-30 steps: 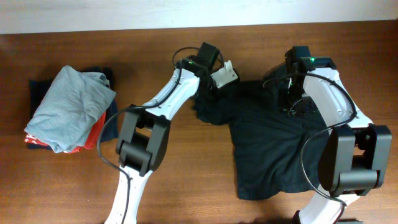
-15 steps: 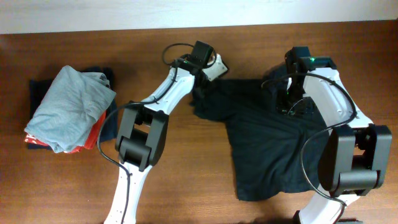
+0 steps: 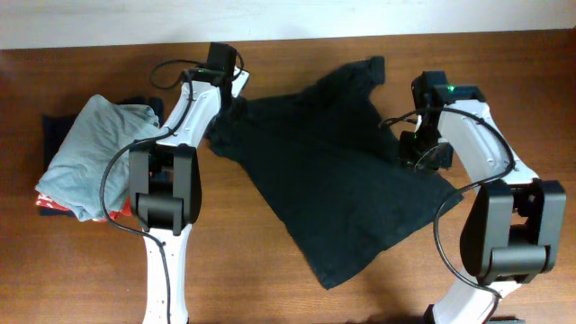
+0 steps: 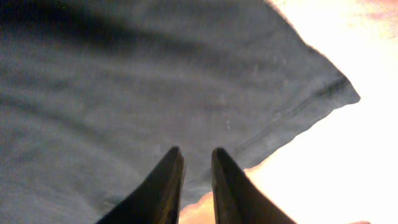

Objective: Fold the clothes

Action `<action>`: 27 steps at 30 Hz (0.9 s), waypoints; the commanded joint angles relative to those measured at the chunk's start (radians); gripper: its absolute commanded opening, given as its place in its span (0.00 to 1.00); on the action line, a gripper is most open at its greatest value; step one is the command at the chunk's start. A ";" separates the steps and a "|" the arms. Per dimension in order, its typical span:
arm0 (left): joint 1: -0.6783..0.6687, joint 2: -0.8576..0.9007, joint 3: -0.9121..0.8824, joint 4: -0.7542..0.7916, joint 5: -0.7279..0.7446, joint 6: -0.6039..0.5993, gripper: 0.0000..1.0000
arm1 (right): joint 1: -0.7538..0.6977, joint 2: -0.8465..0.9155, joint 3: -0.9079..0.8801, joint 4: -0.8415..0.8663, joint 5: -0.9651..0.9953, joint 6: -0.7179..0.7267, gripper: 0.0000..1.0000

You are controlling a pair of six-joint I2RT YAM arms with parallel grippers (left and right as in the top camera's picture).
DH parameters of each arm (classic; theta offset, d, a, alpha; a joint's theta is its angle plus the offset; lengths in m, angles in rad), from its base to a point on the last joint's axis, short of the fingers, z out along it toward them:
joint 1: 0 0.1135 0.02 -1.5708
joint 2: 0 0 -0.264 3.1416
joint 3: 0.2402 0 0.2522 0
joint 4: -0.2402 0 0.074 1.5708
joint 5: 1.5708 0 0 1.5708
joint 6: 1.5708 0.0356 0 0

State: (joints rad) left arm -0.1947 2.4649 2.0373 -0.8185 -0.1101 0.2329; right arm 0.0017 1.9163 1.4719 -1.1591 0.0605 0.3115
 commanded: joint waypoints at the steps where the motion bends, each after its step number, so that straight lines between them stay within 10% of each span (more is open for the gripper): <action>1: 0.014 0.101 -0.060 -0.066 -0.048 -0.056 0.00 | -0.003 0.001 -0.099 0.071 -0.045 0.046 0.21; 16: 0.014 0.101 -0.040 -0.108 -0.048 -0.061 0.00 | -0.148 0.005 -0.411 0.343 0.246 0.295 0.06; 27: -0.006 0.100 0.101 -0.158 -0.047 -0.060 0.00 | -0.279 0.005 -0.267 0.341 0.167 0.005 0.16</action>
State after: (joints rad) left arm -0.2008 2.4832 2.1029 -0.9466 -0.1474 0.1852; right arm -0.2810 1.9022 1.1660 -0.8162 0.2199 0.4160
